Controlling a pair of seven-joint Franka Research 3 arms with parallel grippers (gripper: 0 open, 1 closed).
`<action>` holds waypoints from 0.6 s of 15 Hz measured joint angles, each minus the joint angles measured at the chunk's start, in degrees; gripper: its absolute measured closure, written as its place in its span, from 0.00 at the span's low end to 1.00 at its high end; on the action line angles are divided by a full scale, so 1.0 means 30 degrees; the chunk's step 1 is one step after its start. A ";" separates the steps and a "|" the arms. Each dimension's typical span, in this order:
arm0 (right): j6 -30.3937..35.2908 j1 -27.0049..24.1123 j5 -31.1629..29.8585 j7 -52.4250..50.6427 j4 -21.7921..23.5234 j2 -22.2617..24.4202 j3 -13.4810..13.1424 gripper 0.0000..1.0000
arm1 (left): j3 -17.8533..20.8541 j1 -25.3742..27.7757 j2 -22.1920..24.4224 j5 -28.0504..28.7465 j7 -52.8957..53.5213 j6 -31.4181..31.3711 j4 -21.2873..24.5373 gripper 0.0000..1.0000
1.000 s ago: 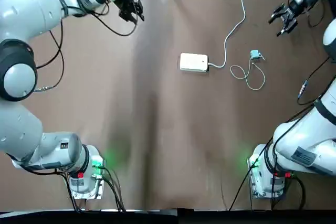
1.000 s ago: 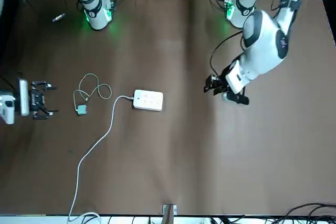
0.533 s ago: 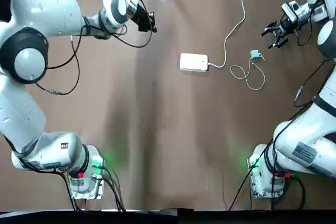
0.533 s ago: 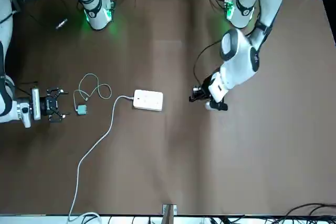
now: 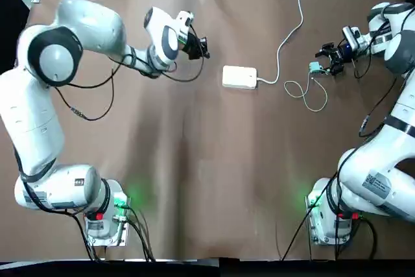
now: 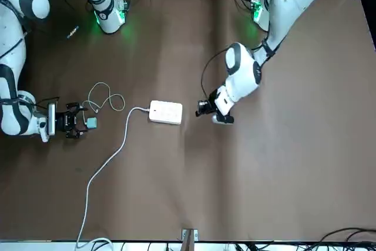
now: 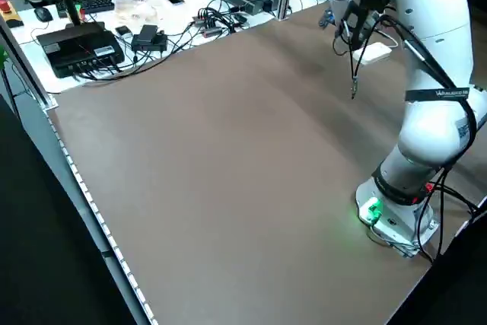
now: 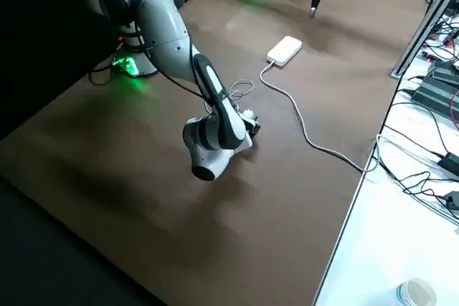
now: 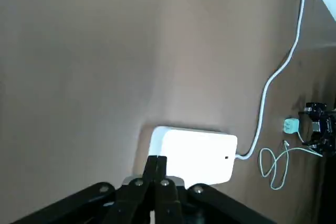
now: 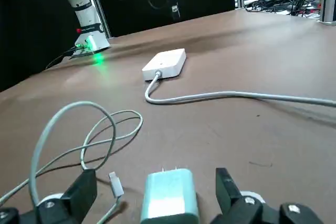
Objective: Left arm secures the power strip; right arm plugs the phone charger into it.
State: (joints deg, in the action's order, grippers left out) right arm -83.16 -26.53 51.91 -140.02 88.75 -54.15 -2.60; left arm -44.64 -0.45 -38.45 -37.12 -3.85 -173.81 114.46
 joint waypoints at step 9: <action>-0.0002 -0.0017 0.0635 -0.1751 -0.0074 -0.0865 0.0020 0.00 | -0.0011 -0.2586 -0.1981 -0.0111 -0.0143 -0.2874 -0.0654 0.99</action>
State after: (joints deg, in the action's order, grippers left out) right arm -83.16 -26.58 53.81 -145.27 88.52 -56.75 -2.54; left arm -44.67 -8.21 -44.39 -37.45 -4.28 -182.43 112.50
